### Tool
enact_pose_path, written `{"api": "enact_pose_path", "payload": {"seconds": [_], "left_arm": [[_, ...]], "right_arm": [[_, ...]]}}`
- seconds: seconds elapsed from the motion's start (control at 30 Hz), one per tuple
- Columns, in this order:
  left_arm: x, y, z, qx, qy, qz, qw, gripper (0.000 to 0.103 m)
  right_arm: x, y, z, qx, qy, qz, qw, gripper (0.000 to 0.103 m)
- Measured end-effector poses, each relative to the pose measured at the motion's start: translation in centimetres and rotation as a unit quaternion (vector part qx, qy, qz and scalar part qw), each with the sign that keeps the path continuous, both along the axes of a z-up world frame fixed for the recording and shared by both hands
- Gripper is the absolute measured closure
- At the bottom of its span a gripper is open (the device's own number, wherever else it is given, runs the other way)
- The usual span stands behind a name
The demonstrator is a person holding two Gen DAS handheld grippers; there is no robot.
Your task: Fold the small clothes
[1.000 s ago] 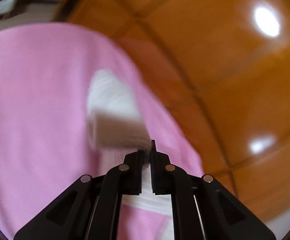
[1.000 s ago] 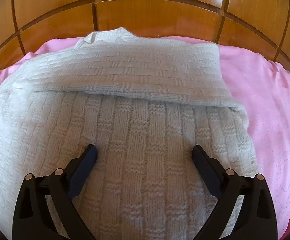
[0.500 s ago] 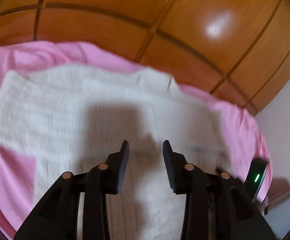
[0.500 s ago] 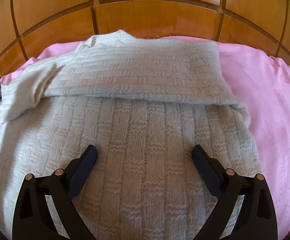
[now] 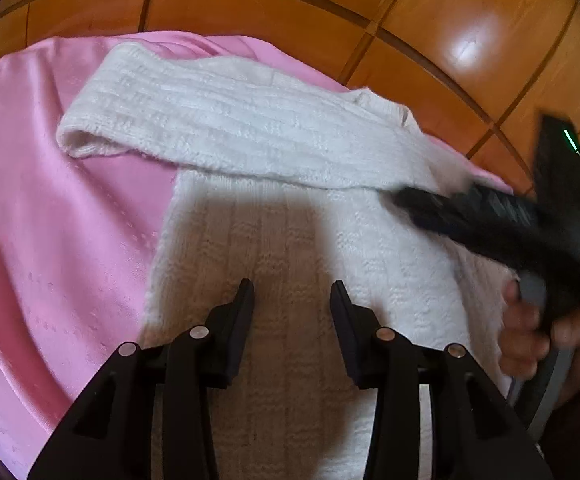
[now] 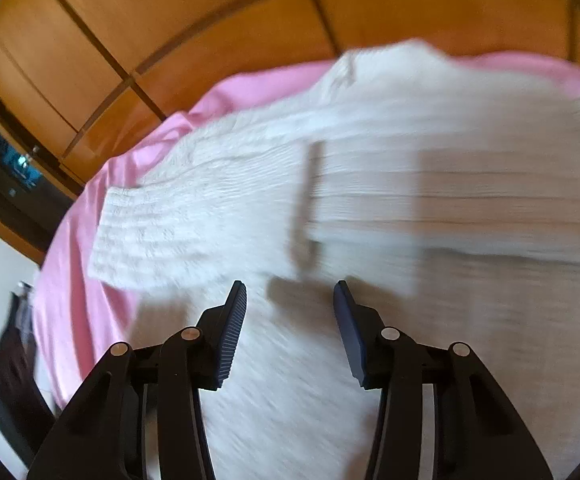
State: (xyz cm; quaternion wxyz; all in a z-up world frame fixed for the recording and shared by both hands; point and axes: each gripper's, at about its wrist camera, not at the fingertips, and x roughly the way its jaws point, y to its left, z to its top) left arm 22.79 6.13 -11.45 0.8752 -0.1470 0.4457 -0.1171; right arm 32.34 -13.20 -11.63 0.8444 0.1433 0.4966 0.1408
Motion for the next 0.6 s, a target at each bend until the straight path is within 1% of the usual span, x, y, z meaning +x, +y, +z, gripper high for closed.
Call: {"api": "enact_pose_path", "payload": {"seconds": [0.03,0.07,0.1,0.13,0.17,0.23,0.27,0.3,0.33,0.37,0.43,0.5,0.53,0.57,0.6], "left_arm": [[-0.2,0.0,0.0,0.001,-0.002,-0.001,1.0000,0.064],[-0.1,0.0,-0.1,0.000,-0.004,-0.001,1.0000,0.064],[-0.1,0.2,-0.1,-0.003,-0.004,-0.001,1.0000,0.064],[-0.1,0.2,-0.2,-0.005,-0.004,-0.001,1.0000,0.064],[-0.1,0.4,-0.3,-0.010,-0.008,-0.002,0.9999,0.063],[0.0,0.5,-0.5,-0.015,-0.010,-0.003,0.9998,0.063],[0.0,0.6,-0.6,-0.018,-0.011,-0.003,0.9998,0.063],[0.0,0.7,-0.6,-0.021,-0.011,-0.003,0.9997,0.063],[-0.1,0.7,-0.6,-0.022,-0.011,-0.003,0.9997,0.063],[-0.2,0.8,-0.6,-0.023,-0.012,-0.003,0.9997,0.063],[-0.1,0.5,-0.6,-0.020,-0.013,-0.002,0.9997,0.063],[-0.1,0.4,-0.6,-0.016,-0.014,-0.002,0.9998,0.063],[-0.1,0.3,-0.6,-0.015,-0.014,-0.001,0.9998,0.062],[0.1,0.2,-0.7,-0.014,-0.014,-0.001,0.9998,0.062],[0.1,0.1,-0.7,-0.014,-0.015,-0.001,0.9998,0.062]], "right_arm": [[0.6,0.4,-0.2,0.004,0.004,-0.006,1.000,0.060],[1.2,0.8,-0.2,0.012,0.006,-0.012,1.000,0.070],[1.8,1.3,-0.1,0.015,0.013,-0.020,1.000,0.076],[2.1,1.5,0.2,0.011,0.009,-0.026,1.000,0.096],[2.0,1.9,1.0,0.000,-0.008,-0.026,1.000,0.097],[1.4,2.6,2.9,-0.037,-0.047,-0.018,0.998,0.097],[0.9,3.1,4.7,-0.058,-0.080,-0.006,0.995,0.097],[0.6,3.1,6.0,-0.069,-0.102,-0.001,0.992,0.097],[0.3,2.8,7.7,-0.075,-0.128,-0.001,0.989,0.097],[0.3,2.2,8.7,-0.073,-0.140,-0.005,0.988,0.097],[0.1,-0.5,11.4,-0.066,-0.170,-0.033,0.983,0.097],[0.1,-2.9,12.6,-0.073,-0.184,-0.058,0.978,0.097],[0.2,-4.4,12.7,-0.082,-0.184,-0.073,0.977,0.097],[0.5,-5.5,12.4,-0.087,-0.180,-0.085,0.976,0.097],[0.7,-7.7,11.6,-0.090,-0.165,-0.110,0.976,0.097]]}}
